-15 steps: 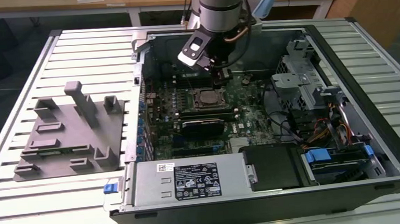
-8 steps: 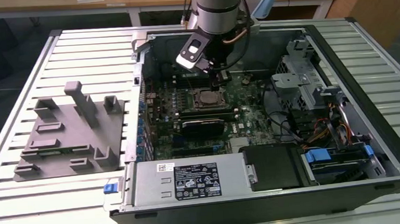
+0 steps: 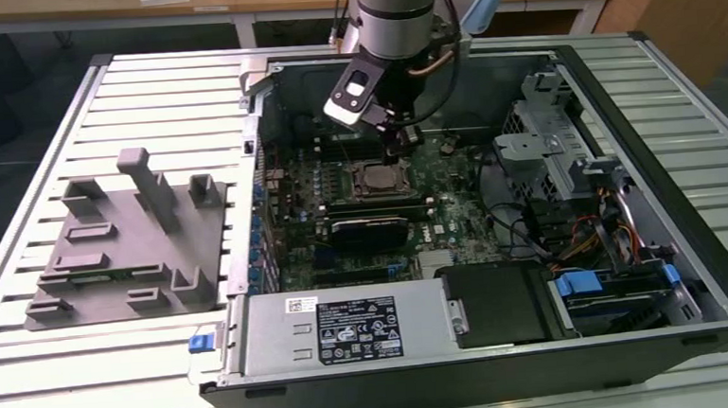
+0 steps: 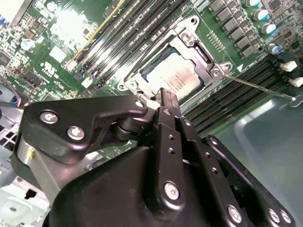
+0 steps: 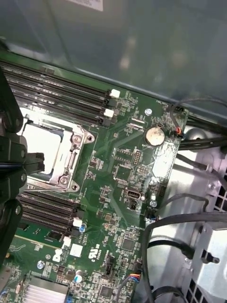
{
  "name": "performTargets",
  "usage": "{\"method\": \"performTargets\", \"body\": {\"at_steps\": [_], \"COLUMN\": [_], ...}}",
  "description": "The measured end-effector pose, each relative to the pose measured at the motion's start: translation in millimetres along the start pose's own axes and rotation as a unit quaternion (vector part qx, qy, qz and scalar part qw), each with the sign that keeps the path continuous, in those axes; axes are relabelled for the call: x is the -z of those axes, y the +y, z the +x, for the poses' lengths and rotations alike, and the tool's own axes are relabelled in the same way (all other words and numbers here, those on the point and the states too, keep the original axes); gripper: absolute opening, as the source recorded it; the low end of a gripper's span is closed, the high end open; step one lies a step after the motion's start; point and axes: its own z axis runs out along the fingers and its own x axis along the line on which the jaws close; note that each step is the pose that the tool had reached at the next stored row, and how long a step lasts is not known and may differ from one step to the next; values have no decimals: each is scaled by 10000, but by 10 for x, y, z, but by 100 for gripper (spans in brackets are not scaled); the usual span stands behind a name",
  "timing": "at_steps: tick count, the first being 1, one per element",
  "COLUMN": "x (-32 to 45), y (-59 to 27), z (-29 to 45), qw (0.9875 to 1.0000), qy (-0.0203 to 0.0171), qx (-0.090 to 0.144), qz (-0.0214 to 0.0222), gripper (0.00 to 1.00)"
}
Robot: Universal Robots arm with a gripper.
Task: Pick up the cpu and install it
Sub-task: 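Install the first cpu locking lever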
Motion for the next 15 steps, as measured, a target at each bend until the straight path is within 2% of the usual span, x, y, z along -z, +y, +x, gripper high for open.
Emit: {"method": "performTargets", "body": {"at_steps": [3, 5, 9, 11, 12, 15], "x": [38, 38, 39, 39, 38, 38], "y": [1, 1, 0, 0, 0, 0], "z": [0, 0, 0, 0, 0, 0], "qw": [10000, 9997, 9981, 9968, 9951, 9921], "qy": [-3, 0, 11, 17, 23, 32], "qx": [89, 258, 616, 796, 983, 1251], "qz": [2, -1, -5, -7, -10, -14], "gripper": [11, 11, 11, 11, 11, 11]}}
